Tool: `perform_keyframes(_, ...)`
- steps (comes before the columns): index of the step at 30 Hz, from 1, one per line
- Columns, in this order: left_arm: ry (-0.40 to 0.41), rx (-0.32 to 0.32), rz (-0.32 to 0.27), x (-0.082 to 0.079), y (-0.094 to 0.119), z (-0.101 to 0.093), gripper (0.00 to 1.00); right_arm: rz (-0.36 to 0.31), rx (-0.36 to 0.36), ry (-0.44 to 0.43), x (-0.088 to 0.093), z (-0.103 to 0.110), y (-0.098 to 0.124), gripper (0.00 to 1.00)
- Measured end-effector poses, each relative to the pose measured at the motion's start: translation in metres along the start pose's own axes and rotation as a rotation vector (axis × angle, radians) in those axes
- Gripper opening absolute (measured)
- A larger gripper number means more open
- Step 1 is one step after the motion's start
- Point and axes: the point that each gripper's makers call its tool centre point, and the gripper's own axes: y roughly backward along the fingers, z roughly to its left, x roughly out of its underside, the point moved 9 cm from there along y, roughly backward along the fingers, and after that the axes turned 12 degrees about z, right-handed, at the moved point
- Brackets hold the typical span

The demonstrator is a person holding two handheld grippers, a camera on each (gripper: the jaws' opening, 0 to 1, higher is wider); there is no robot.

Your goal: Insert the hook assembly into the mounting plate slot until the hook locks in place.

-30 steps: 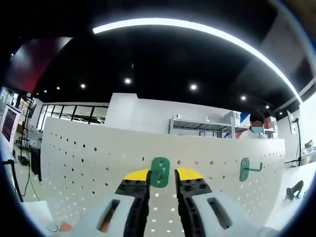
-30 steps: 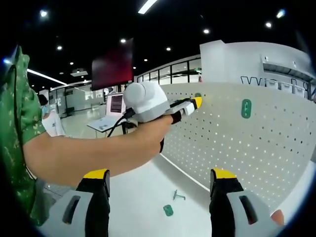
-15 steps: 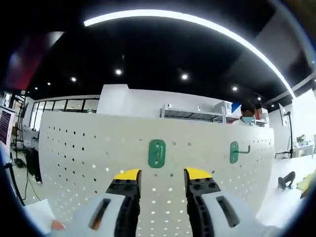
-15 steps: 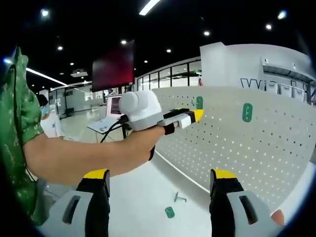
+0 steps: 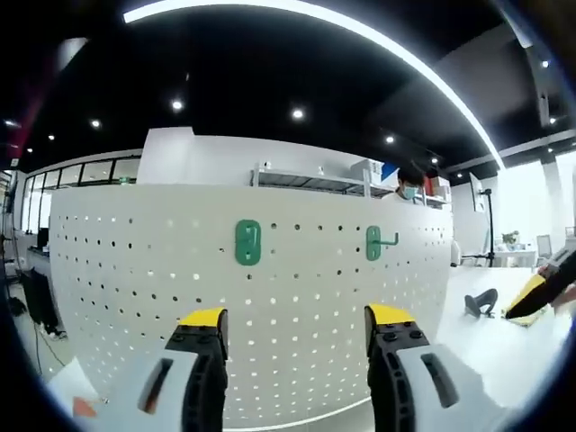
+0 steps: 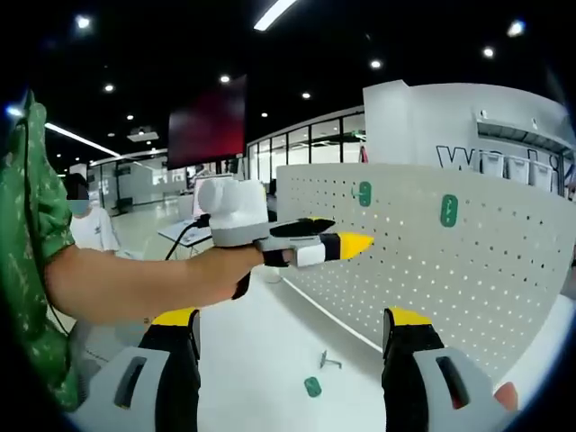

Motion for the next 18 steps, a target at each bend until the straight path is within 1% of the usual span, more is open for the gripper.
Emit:
perform_keyframes(2, -0.003, 0.026, 0.03, 0.003, 0.006, -0.001, 0.67, -0.004, 0.001, 0.002, -0.001, 0.003, 0.002, 0.86)
perform_keyframes(3, -0.024, 0.039, 0.042, 0.005, 0.009, -0.002, 0.68, -0.008, 0.0, 0.004, -0.002, 0.005, 0.003, 0.86)
perform_keyframes(4, -0.042, 0.069, 0.056, 0.006, 0.012, -0.004, 0.67, -0.009, 0.001, 0.006, -0.002, 0.007, 0.004, 0.86)
perform_keyframes(5, -0.032, 0.102, 0.091, 0.01, 0.016, -0.006, 0.67, -0.011, 0.001, 0.008, -0.003, 0.009, 0.005, 0.86)
perform_keyframes(6, -0.03, 0.117, 0.099, 0.012, 0.019, -0.006, 0.68, -0.01, 0.002, 0.009, -0.003, 0.01, 0.006, 0.86)
perform_keyframes(7, -0.02, 0.153, 0.117, 0.015, 0.023, -0.007, 0.68, -0.008, 0.004, 0.011, -0.002, 0.012, 0.007, 0.86)
perform_keyframes(8, -0.015, 0.156, 0.141, 0.018, 0.026, -0.006, 0.69, -0.009, 0.005, 0.012, -0.002, 0.013, 0.007, 0.86)
perform_keyframes(10, -0.04, 0.176, 0.174, 0.024, 0.033, -0.006, 0.71, -0.007, 0.006, 0.01, -0.001, 0.015, 0.009, 0.86)
perform_keyframes(11, -0.043, 0.178, 0.182, 0.027, 0.036, -0.006, 0.73, -0.008, 0.008, 0.01, -0.001, 0.017, 0.01, 0.86)
perform_keyframes(12, -0.046, 0.194, 0.204, 0.03, 0.041, -0.008, 0.74, -0.007, 0.009, 0.008, 0.0, 0.018, 0.011, 0.86)
perform_keyframes(13, -0.049, 0.2, 0.205, 0.032, 0.044, -0.009, 0.75, -0.006, 0.01, 0.006, 0.0, 0.02, 0.011, 0.86)
perform_keyframes(15, -0.069, 0.227, 0.232, 0.037, 0.052, -0.011, 0.75, -0.006, 0.012, 0.005, 0.001, 0.024, 0.013, 0.86)
perform_keyframes(16, -0.068, 0.239, 0.248, 0.039, 0.059, -0.013, 0.75, -0.007, 0.013, 0.004, 0.001, 0.026, 0.014, 0.86)
perform_keyframes(18, -0.073, 0.256, 0.265, 0.043, 0.065, -0.012, 0.75, -0.006, 0.016, 0.003, 0.002, 0.03, 0.016, 0.86)
